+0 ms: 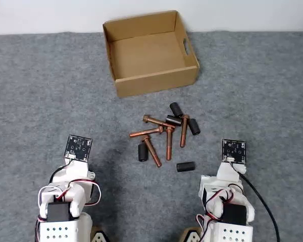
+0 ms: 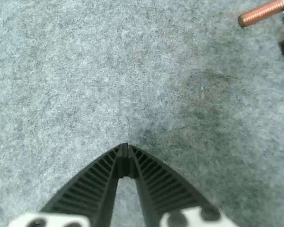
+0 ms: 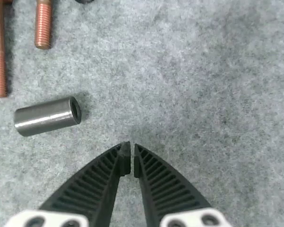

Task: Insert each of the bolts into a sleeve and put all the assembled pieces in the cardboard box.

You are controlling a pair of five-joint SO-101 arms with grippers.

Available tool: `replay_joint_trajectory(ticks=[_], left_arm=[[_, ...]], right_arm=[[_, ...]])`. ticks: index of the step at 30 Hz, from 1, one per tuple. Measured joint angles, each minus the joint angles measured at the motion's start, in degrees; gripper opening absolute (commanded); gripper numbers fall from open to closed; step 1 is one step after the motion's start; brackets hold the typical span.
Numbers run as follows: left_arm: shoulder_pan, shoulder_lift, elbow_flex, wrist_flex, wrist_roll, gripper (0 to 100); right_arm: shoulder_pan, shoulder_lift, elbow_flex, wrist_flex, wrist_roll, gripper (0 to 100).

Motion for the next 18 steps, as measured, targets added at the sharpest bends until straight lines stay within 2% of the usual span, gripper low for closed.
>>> replay_joint_trajectory(ticks=[5, 9, 14, 18], left_arm=[[0.00, 0.00, 0.00, 0.00, 0.00, 1], [0.00, 0.00, 0.00, 0.00, 0.00, 1], [0.00, 0.00, 0.00, 0.00, 0.00, 1], [0.00, 0.00, 0.00, 0.00, 0.00, 1]], right_arm=[[-0.18, -0.18, -4.48, -2.73, 5.36, 0.7], [-0.09, 0.79, -12.22, -2.90, 6.51, 0.7], [-3.16, 12.57, -21.89, -3.34, 6.59, 0.7], [-3.43, 28.22, -31.82, -4.75, 6.59, 0.8]])
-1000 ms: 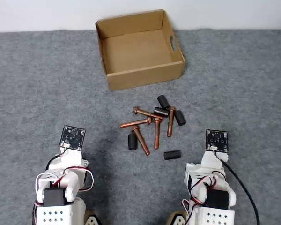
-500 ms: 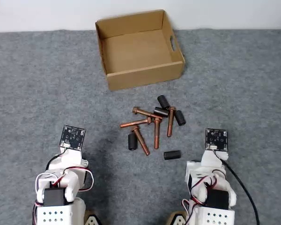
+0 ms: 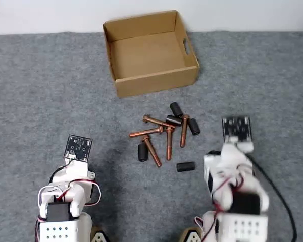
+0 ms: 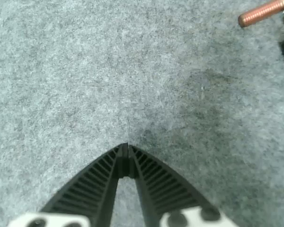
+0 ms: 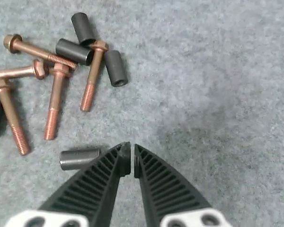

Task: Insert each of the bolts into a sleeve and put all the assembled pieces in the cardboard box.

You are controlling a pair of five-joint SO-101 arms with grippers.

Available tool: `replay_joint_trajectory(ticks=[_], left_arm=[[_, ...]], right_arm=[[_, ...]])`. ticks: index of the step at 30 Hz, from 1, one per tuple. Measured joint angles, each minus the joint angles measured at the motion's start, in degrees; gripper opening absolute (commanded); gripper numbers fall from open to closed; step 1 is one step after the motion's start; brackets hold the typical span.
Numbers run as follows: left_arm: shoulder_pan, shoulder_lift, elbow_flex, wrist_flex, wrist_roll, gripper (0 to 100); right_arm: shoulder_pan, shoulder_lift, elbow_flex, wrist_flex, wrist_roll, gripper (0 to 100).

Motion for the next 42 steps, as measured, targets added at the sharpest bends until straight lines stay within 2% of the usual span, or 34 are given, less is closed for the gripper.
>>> replay_joint_trajectory(ticks=[6, 11, 15, 21, 25, 34, 42], left_arm=[[0.00, 0.00, 0.00, 0.00, 0.00, 1], [0.00, 0.00, 0.00, 0.00, 0.00, 1], [0.00, 0.00, 0.00, 0.00, 0.00, 1], [0.00, 0.00, 0.00, 0.00, 0.00, 1], [0.00, 0.00, 0.00, 0.00, 0.00, 1], [0.00, 0.00, 0.00, 0.00, 0.00, 1], [0.00, 0.00, 0.00, 0.00, 0.00, 1]], right_arm=[[-0.62, 27.16, -16.09, -0.70, 0.09, 0.9], [-0.88, 47.21, -29.10, -0.70, 4.75, 0.9], [-3.69, 61.63, -38.07, -0.88, 5.63, 1.3], [-4.04, 79.74, -51.87, 0.53, 5.71, 16.5], [-4.57, 88.00, -59.87, 1.93, 5.80, 18.0], [-10.73, 98.46, -69.45, 2.20, 6.07, 18.0], [-10.37, 104.00, -73.23, 2.20, 6.15, 18.0]])
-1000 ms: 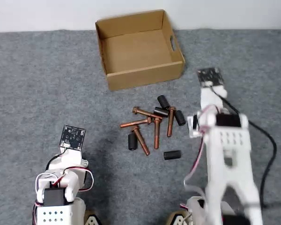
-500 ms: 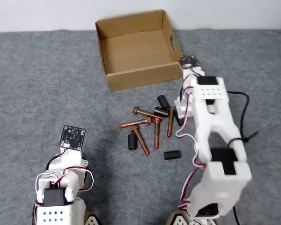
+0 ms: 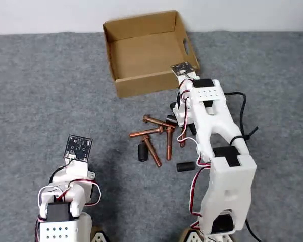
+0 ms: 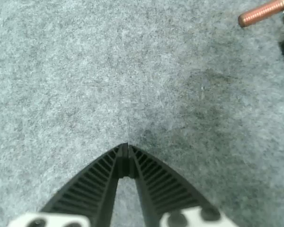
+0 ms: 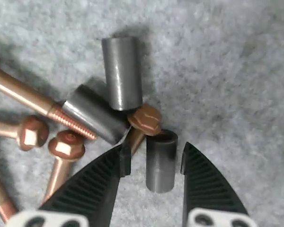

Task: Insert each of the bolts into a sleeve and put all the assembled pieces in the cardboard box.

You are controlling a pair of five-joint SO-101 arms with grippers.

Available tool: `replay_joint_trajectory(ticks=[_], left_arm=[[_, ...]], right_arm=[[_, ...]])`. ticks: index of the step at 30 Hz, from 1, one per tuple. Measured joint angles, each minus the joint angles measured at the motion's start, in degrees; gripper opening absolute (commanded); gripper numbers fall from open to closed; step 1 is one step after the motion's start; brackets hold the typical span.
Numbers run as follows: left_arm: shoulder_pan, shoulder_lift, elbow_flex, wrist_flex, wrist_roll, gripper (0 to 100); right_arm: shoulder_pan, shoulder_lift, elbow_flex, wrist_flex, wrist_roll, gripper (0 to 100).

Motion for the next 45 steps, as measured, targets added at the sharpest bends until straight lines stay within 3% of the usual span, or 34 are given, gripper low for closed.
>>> replay_joint_trajectory(ticks=[8, 18, 37, 42, 45], left_arm=[[0.00, 0.00, 0.00, 0.00, 0.00, 1], [0.00, 0.00, 0.00, 0.00, 0.00, 1], [0.00, 0.00, 0.00, 0.00, 0.00, 1], [0.00, 0.00, 0.00, 0.00, 0.00, 1], [0.00, 0.00, 0.00, 0.00, 0.00, 1]], right_arm=[[1.32, 4.84, -5.45, 0.44, 0.09, 8.6], [1.67, 7.03, -10.20, 5.54, -0.09, 15.7], [2.99, 9.85, -13.10, 14.24, 0.00, 15.2], [3.25, 12.31, -14.77, 14.15, 0.09, 1.1], [3.78, 12.84, -15.56, 13.89, 0.00, 1.0]])
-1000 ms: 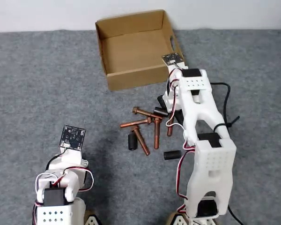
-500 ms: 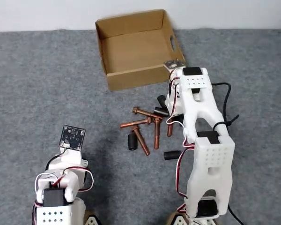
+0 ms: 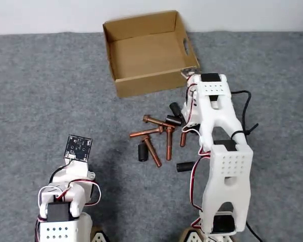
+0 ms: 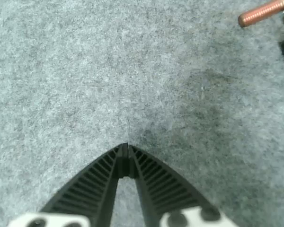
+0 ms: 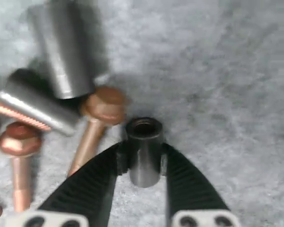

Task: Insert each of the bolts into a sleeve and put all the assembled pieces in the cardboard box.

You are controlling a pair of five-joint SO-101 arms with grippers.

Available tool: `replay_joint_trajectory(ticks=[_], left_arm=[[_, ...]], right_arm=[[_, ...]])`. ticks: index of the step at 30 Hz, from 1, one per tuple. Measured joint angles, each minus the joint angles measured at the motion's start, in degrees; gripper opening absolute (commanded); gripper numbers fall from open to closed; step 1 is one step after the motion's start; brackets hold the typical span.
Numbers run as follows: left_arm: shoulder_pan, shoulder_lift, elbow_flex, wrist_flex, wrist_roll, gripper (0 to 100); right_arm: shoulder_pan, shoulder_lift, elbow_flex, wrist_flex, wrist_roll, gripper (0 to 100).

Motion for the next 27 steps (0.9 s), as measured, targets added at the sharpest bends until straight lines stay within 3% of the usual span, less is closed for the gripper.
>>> replay_joint_trajectory(ticks=[7, 17, 27], left_arm=[[0.00, 0.00, 0.00, 0.00, 0.00, 1], [0.00, 0.00, 0.00, 0.00, 0.00, 1], [0.00, 0.00, 0.00, 0.00, 0.00, 1]], right_arm=[[-0.44, -3.34, 0.26, 1.85, -0.09, 0.9], [-0.62, -23.30, 0.35, 15.56, 0.09, 0.9], [6.77, -51.96, 19.16, 15.74, -6.15, 1.0]])
